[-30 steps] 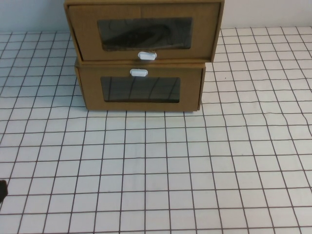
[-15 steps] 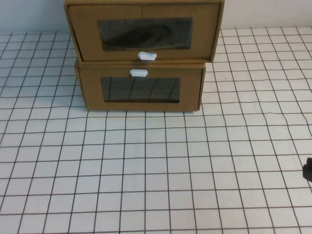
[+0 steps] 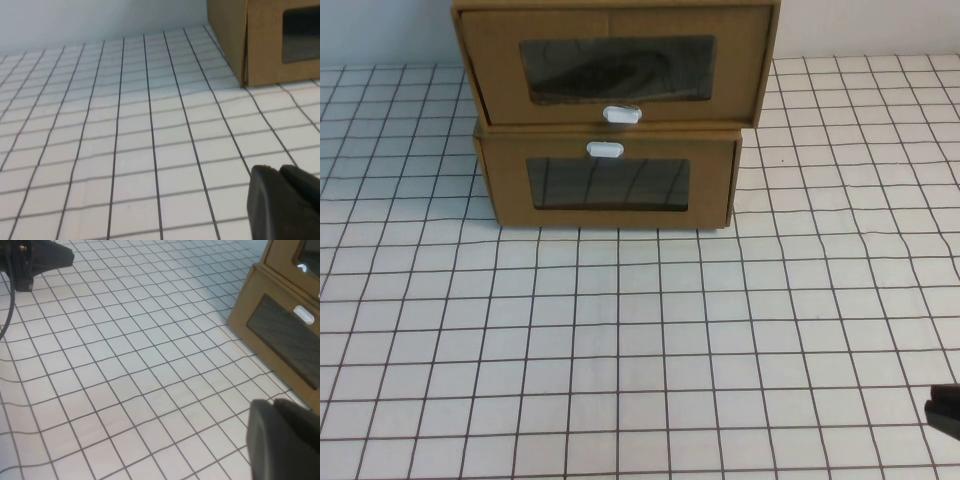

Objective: Close the shoe box

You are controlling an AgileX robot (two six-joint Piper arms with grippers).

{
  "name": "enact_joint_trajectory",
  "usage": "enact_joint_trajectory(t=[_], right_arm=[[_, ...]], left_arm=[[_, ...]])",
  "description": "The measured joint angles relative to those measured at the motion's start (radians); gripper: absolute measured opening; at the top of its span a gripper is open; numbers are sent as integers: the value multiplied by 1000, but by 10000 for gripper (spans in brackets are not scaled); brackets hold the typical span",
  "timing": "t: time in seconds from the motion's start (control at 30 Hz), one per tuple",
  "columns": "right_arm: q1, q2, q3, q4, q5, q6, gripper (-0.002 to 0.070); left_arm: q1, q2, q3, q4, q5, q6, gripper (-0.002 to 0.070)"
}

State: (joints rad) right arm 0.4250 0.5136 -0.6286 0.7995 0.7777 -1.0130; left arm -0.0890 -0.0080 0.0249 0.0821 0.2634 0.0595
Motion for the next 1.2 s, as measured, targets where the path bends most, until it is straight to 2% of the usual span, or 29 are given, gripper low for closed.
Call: enact_joint_trajectory(t=[0.23,1.2], right_arm=[[0,0,0,0,15,0,-13],[0,0,0,25,-4,0,-13]], left_arm=[[0,0,1,0,128,-1,-2],[0,0,1,0,134,-4,-2]])
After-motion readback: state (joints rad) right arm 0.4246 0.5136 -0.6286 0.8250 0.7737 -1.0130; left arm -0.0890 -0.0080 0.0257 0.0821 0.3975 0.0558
